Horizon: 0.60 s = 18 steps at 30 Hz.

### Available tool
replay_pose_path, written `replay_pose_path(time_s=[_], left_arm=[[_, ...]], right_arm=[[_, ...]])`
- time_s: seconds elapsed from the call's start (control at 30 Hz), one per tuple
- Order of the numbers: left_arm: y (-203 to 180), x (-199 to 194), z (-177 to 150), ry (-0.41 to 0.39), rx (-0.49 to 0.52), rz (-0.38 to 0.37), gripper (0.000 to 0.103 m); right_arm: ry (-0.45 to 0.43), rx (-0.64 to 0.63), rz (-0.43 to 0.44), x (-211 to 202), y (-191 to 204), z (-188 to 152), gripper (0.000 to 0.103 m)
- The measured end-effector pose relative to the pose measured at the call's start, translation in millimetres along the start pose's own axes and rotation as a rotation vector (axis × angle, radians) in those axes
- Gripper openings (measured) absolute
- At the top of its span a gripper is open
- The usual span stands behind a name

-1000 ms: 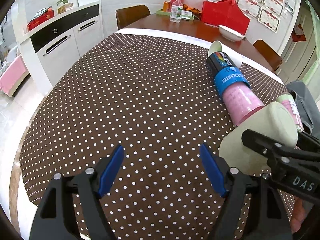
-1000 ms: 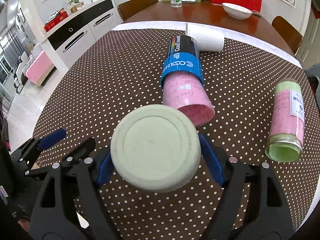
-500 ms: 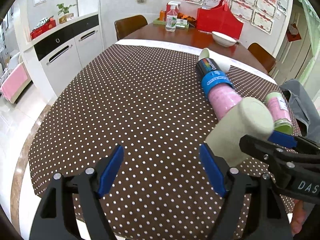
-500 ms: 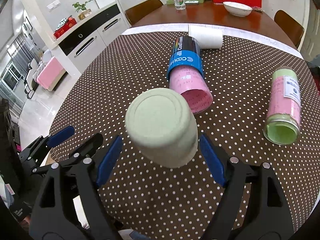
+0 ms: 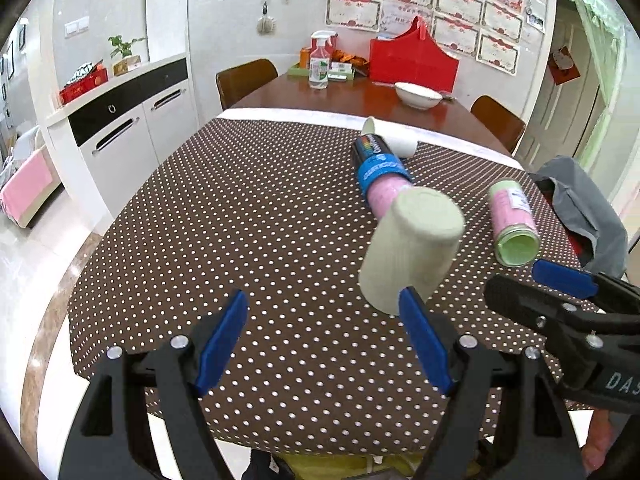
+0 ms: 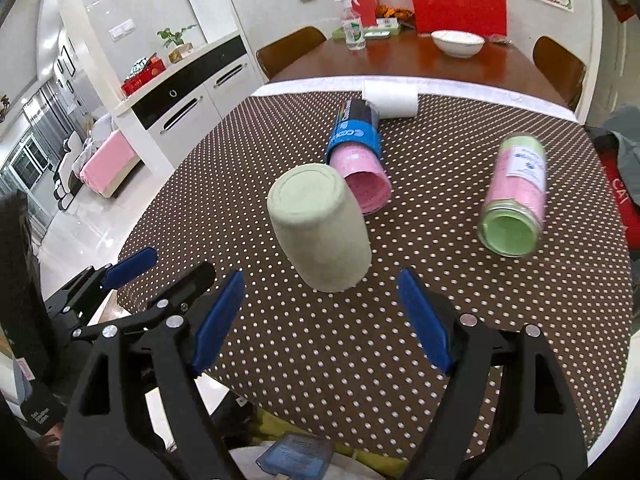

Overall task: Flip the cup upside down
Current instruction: 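Lower the inverted beige cup onto the tablecloth with the right gripper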

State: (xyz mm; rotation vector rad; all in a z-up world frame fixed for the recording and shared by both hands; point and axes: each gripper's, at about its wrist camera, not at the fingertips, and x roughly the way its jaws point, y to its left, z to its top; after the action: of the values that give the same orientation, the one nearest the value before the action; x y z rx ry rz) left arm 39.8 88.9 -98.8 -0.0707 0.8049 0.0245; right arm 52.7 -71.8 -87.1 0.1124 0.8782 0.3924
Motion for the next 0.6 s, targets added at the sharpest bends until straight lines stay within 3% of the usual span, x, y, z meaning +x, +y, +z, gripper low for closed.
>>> replay_pose_path(time_s=[0.6], left_arm=[[-46, -71, 5, -0.212, 0.032, 0.000, 0.077]], right_arm=[[-0.201, -0.044, -0.012, -80, -17, -17, 0.078]])
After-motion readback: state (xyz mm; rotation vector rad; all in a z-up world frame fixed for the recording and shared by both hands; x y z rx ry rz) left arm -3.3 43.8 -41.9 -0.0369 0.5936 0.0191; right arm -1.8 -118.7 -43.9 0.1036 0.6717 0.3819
